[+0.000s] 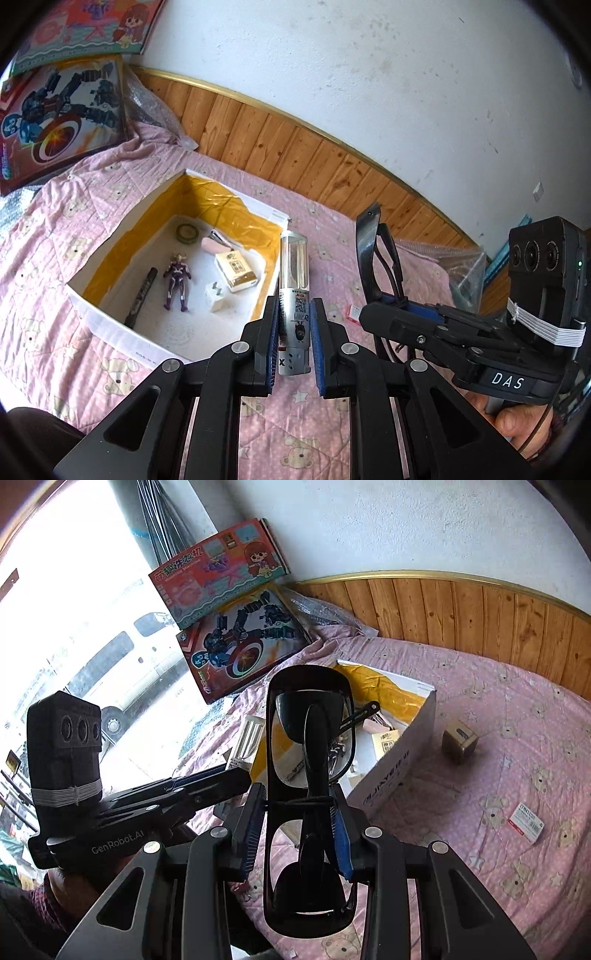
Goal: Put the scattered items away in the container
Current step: 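Carry the tube in the left tool and glasses in the right tool over the box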
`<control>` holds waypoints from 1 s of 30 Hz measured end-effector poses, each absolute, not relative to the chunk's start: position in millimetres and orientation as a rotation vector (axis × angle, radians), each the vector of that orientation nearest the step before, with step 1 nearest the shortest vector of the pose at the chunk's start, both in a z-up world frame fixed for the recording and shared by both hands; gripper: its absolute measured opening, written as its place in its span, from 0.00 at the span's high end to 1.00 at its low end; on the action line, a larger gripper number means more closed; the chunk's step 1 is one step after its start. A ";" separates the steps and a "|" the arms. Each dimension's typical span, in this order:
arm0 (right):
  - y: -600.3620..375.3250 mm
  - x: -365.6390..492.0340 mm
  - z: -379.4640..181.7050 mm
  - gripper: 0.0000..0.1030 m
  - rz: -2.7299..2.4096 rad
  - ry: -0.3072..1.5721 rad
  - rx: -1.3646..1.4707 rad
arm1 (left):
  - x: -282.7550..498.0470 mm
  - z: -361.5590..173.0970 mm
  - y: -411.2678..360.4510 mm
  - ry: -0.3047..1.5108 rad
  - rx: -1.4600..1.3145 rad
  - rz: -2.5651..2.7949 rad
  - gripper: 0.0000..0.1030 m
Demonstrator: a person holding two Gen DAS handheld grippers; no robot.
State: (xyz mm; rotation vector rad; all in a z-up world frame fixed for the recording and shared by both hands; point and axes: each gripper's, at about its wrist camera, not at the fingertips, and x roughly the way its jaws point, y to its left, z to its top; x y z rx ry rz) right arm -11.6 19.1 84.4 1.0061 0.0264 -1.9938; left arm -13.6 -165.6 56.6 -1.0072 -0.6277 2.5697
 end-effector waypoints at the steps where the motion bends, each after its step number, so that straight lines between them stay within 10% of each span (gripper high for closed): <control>1: 15.5 -15.3 85.1 0.66 -1.991 0.031 1.005 | -16.7 56.4 -167.5 -0.635 -1.009 2.571 0.85; 30: -117.5 -155.3 18.1 0.65 -1.874 0.347 1.294 | -120.2 -28.4 -178.9 -0.561 -1.491 2.384 0.85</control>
